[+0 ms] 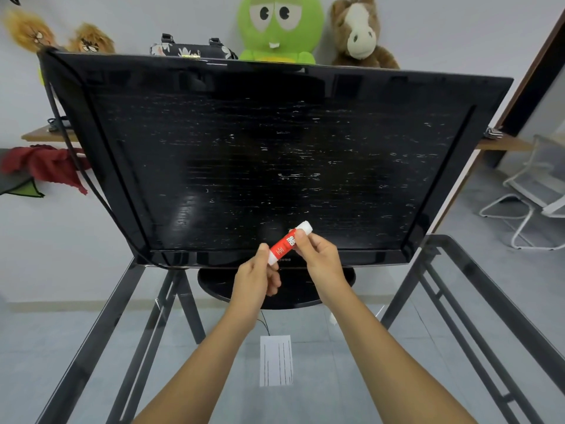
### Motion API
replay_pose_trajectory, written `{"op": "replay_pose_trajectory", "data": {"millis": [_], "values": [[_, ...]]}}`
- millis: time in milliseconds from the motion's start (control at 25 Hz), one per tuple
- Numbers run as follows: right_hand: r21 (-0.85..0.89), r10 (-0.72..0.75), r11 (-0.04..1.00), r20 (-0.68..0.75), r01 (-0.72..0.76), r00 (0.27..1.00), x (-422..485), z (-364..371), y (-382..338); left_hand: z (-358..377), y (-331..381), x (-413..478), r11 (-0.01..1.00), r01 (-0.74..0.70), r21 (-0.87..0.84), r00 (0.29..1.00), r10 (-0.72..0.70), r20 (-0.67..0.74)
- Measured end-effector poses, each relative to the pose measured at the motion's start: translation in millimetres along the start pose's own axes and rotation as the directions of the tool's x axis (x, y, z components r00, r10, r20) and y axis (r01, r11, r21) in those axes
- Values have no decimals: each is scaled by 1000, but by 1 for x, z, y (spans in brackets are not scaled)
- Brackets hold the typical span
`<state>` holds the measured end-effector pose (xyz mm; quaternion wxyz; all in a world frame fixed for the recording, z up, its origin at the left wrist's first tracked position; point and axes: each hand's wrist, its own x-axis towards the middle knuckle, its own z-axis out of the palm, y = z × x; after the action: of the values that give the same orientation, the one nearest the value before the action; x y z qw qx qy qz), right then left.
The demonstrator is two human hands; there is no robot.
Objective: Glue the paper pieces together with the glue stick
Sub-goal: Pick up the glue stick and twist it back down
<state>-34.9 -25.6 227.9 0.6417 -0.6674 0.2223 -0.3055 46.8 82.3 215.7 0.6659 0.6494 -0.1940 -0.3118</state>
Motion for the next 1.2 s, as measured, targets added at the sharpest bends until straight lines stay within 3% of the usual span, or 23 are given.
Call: {"op": "replay_pose_trajectory", "data": {"millis": [40, 80, 120, 160, 240, 320, 360, 440, 480, 560, 640, 680, 720, 760, 800, 840, 880, 920, 960, 1040, 1120, 1160, 1200], "values": [[-4, -8, 1000, 10, 8, 1000, 0, 0, 0, -2, 6, 2, 952, 270, -143, 958, -251, 136], [-7, -14, 1000, 20, 14, 1000, 0, -1, 1, -6, 13, 3, 805, 534, -258, 832, -447, 327], [-12, -15, 1000, 26, 15, 1000, 0, -3, 2, -10, 17, 3, 660, 682, -314, 717, -522, 461], [-17, -12, 1000, 24, 13, 1000, -1, -3, 3, -11, 19, 2, 620, 717, -319, 683, -532, 501], [-22, -7, 1000, 1, 7, 1000, -2, -4, 4, -9, 15, 2, 775, 563, -287, 812, -453, 368], [-24, -2, 1000, -22, 2, 1000, -2, -4, 3, -2, 5, -2, 949, 161, -271, 981, -122, 152], [-26, -3, 1000, -27, 3, 1000, -2, -3, 2, 1, -3, -4, 979, -72, -192, 991, 91, 93], [-20, -1, 1000, -22, 0, 1000, -1, -2, -1, 0, -13, -5, 908, -396, 140, 918, 390, 69], [-17, 2, 1000, -14, -2, 1000, -2, -1, -2, -2, -14, -5, 850, -453, 269, 888, 456, 54], [-15, -8, 1000, 7, 8, 1000, -2, 0, -2, -4, -13, -4, 831, -448, 329, 886, 463, 34], [-9, -16, 1000, 10, 16, 1000, -2, 1, -2, 0, -4, -3, 944, -260, 205, 964, 265, 3], [-6, -20, 1000, 9, 20, 1000, -2, 0, -2, 1, 1, -1, 997, -66, 48, 998, 65, 24], [-5, -25, 1000, 11, 25, 1000, -2, -1, -1, 0, 7, 0, 971, 185, -151, 977, -166, 131], [-6, -30, 1000, 20, 30, 999, -1, -1, -1, -3, 13, 1, 839, 444, -314, 883, -350, 312], [-8, -35, 999, 34, 36, 999, -1, -2, -1, -7, 18, 1, 662, 636, -397, 756, -430, 494], [-10, -40, 999, 49, 41, 998, -1, -3, 0, -13, 21, 2, 513, 748, -420, 650, -442, 619], [-10, -44, 999, 63, 45, 997, -1, -3, 0, -18, 23, 1, 434, 800, -414, 589, -440, 678], [-12, -46, 999, 69, 47, 997, 0, -4, 0, -20, 25, 1, 424, 813, -399, 572, -450, 686], [-13, -47, 999, 67, 48, 997, 0, -4, 0, -17, 26, 2, 488, 782, -389, 610, -471, 637], [-11, -48, 999, 37, 48, 998, 1, -4, 0, -8, 23, 2, 774, 558, -298, 815, -444, 371], [-3, -45, 999, 5, 45, 999, 2, -5, -2, 3, 15, -2, 992, 103, -70, 992, -98, 76], [5, -40, 999, -2, 40, 999, 2, -5, -2, 6, 9, -4, 982, -154, 108, 988, 151, 36], [9, -34, 999, -5, 34, 999, 2, -6, -2, 5, 1, -6, 877, -372, 305, 926, 373, 58]]}}
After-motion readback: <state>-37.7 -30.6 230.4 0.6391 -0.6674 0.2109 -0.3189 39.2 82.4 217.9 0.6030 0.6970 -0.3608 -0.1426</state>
